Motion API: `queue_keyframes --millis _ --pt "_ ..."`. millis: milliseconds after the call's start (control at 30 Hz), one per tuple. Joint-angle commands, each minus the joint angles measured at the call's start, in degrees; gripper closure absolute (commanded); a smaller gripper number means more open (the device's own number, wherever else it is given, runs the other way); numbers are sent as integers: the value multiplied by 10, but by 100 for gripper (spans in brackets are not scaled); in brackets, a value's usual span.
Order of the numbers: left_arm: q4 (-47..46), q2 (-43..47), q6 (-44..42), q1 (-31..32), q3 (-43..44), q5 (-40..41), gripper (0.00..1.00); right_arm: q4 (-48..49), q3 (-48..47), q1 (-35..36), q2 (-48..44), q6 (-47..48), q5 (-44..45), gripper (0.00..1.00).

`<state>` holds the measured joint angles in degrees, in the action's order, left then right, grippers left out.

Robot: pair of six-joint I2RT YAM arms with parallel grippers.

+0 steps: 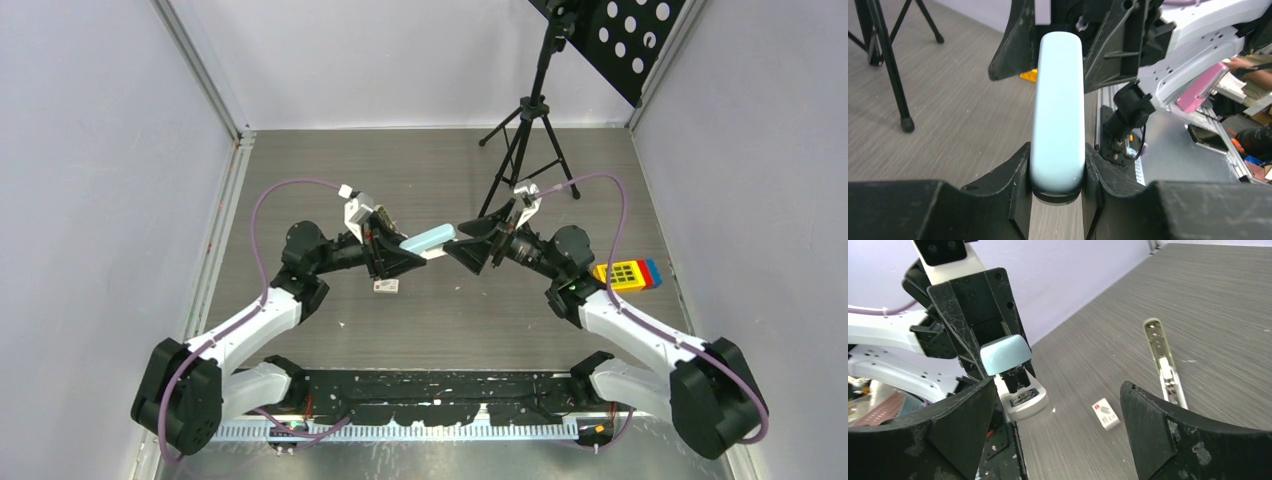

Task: Load the staples into the stapler

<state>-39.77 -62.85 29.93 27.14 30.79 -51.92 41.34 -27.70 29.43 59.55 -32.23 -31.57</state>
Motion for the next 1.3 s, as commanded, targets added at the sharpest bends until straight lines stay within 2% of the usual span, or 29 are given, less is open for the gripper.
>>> queue_keyframes --millis 0,100,267,467,533,633,700,767,900,933,1100,1267 --pt "-138 7 45 11 -4 44 100 193 -15 -7 38 -89 -35 3" --pt "-184 3 68 16 -16 72 100 249 -23 -9 69 -115 -44 6" --pt "-218 -9 101 16 -19 89 100 325 -30 -16 113 -159 -61 16" --pt "-252 -28 130 21 -24 85 100 350 -55 -19 137 -182 -81 27" --pt "-262 -35 137 24 -24 84 100 351 -61 -19 141 -186 -84 32" --pt "-272 -42 145 26 -25 89 100 352 -72 -20 150 -199 -91 48" --pt "-276 -45 148 26 -28 100 100 352 -81 -23 160 -214 -99 53" --pt "-282 -45 150 26 -30 115 100 358 -86 -23 169 -228 -106 52" --pt "-298 -48 156 25 -31 130 100 373 -81 -24 172 -232 -108 36" --pt "-302 -48 159 26 -31 134 100 374 -80 -24 171 -232 -108 35" --pt "-316 -48 163 26 -35 148 100 377 -76 -24 170 -230 -109 34" --pt "-324 -50 169 26 -35 147 100 377 -78 -24 171 -232 -111 40"
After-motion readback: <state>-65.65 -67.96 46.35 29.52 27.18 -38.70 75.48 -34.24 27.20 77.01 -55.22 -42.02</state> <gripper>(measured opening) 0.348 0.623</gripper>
